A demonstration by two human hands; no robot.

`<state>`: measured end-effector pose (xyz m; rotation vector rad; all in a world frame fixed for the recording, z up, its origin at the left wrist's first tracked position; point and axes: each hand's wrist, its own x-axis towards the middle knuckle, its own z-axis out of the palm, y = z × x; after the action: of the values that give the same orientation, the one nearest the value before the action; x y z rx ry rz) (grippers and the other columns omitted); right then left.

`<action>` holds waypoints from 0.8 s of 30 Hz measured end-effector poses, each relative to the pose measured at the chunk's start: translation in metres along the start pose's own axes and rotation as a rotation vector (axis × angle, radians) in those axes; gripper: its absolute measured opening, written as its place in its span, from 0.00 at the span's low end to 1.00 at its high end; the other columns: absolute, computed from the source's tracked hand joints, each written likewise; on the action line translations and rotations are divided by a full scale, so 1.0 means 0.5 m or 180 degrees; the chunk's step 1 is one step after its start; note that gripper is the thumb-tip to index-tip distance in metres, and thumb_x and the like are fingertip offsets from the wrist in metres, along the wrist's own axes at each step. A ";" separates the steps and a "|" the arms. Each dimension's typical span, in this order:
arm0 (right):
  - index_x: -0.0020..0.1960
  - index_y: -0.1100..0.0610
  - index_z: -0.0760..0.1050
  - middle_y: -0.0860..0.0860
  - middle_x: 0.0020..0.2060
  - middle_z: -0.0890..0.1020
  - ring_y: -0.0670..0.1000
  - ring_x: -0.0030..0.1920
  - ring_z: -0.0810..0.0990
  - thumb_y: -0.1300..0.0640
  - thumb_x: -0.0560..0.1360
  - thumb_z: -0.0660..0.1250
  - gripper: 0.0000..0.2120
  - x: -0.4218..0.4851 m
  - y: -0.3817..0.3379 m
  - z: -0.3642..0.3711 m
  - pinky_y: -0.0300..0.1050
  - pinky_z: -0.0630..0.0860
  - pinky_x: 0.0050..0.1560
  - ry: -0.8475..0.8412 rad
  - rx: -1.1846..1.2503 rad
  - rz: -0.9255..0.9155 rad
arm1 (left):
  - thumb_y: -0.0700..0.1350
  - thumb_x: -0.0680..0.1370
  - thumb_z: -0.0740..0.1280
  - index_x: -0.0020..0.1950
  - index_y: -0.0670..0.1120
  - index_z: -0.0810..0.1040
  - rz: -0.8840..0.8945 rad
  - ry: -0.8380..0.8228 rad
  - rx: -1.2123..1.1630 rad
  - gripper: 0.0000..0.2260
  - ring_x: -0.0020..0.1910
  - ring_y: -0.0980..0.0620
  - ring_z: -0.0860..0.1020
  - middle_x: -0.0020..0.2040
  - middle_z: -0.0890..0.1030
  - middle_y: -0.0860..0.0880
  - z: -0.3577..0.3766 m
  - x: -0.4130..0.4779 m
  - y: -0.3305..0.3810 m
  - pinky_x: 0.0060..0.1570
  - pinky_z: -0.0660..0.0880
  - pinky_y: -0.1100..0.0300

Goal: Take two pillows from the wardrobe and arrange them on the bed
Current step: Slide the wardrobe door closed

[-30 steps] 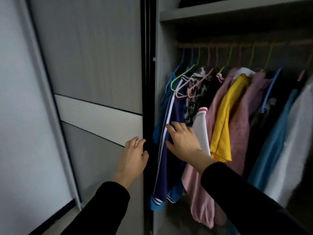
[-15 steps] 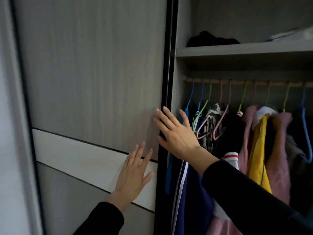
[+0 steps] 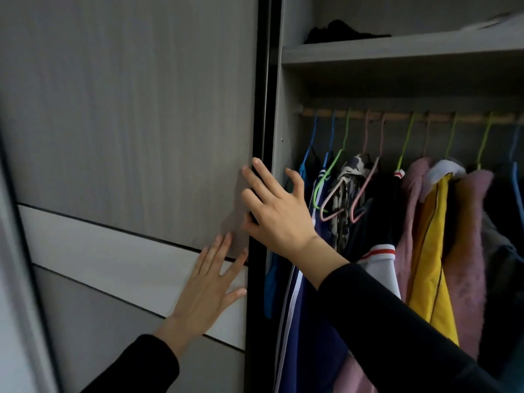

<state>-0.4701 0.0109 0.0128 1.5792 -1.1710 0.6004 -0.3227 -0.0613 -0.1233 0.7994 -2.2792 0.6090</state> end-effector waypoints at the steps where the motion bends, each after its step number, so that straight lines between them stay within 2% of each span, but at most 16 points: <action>1: 0.47 0.58 0.71 0.55 0.67 0.74 0.54 0.73 0.63 0.57 0.68 0.63 0.08 0.001 0.000 -0.003 0.62 0.57 0.64 -0.0019 0.0012 0.0020 | 0.62 0.74 0.53 0.75 0.51 0.50 0.0007 0.0028 -0.0008 0.33 0.74 0.43 0.52 0.75 0.55 0.40 -0.001 0.000 0.003 0.72 0.44 0.51; 5: 0.46 0.58 0.73 0.55 0.65 0.75 0.55 0.72 0.65 0.58 0.67 0.64 0.09 -0.007 0.009 -0.028 0.64 0.63 0.63 -0.0071 -0.0034 0.0094 | 0.62 0.74 0.53 0.75 0.50 0.52 0.0029 0.0071 0.0041 0.32 0.74 0.43 0.53 0.75 0.56 0.40 -0.008 0.004 0.028 0.72 0.56 0.44; 8: 0.45 0.59 0.73 0.55 0.65 0.76 0.55 0.72 0.66 0.58 0.67 0.63 0.08 -0.031 0.027 -0.052 0.64 0.64 0.63 -0.0059 -0.0017 0.0119 | 0.62 0.75 0.53 0.76 0.51 0.49 0.0051 0.0097 -0.0075 0.32 0.74 0.44 0.51 0.76 0.54 0.40 -0.005 0.007 0.063 0.74 0.53 0.45; 11: 0.45 0.59 0.73 0.54 0.66 0.75 0.55 0.72 0.65 0.58 0.67 0.62 0.08 -0.061 0.056 -0.085 0.63 0.63 0.63 -0.0072 -0.0067 0.0168 | 0.62 0.75 0.54 0.75 0.51 0.51 0.0117 0.0143 -0.0113 0.32 0.74 0.43 0.53 0.75 0.53 0.40 -0.002 0.017 0.106 0.68 0.58 0.40; 16: 0.45 0.58 0.73 0.52 0.67 0.74 0.53 0.73 0.63 0.56 0.70 0.63 0.07 -0.121 0.111 -0.149 0.61 0.62 0.62 -0.0242 -0.0273 0.0296 | 0.62 0.75 0.56 0.74 0.51 0.55 0.0333 0.0289 -0.0097 0.31 0.73 0.42 0.54 0.74 0.54 0.40 -0.004 0.037 0.198 0.68 0.57 0.39; 20: 0.45 0.58 0.73 0.51 0.69 0.73 0.52 0.73 0.62 0.55 0.71 0.63 0.07 -0.179 0.168 -0.203 0.60 0.60 0.63 -0.0325 -0.0450 0.0356 | 0.63 0.73 0.59 0.75 0.51 0.53 0.0447 0.0302 -0.0213 0.34 0.73 0.42 0.54 0.75 0.55 0.40 -0.014 0.052 0.288 0.68 0.56 0.40; 22: 0.45 0.58 0.73 0.51 0.69 0.73 0.52 0.73 0.62 0.55 0.71 0.62 0.06 -0.206 0.196 -0.232 0.59 0.58 0.63 -0.0305 -0.0545 0.0387 | 0.63 0.75 0.57 0.76 0.52 0.49 0.0607 0.0299 -0.0197 0.34 0.74 0.44 0.53 0.76 0.53 0.41 -0.022 0.059 0.320 0.71 0.53 0.43; 24: 0.44 0.58 0.73 0.51 0.68 0.73 0.52 0.73 0.62 0.56 0.71 0.62 0.05 -0.236 0.223 -0.262 0.58 0.58 0.63 -0.0272 -0.0666 0.0449 | 0.62 0.76 0.55 0.76 0.52 0.46 0.0587 0.0358 -0.0318 0.33 0.75 0.45 0.50 0.76 0.49 0.42 -0.030 0.069 0.335 0.75 0.45 0.49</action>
<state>-0.5944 0.1784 0.0077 1.3640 -1.3719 0.4874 -0.4509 0.0530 -0.1237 0.4983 -2.2752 0.6012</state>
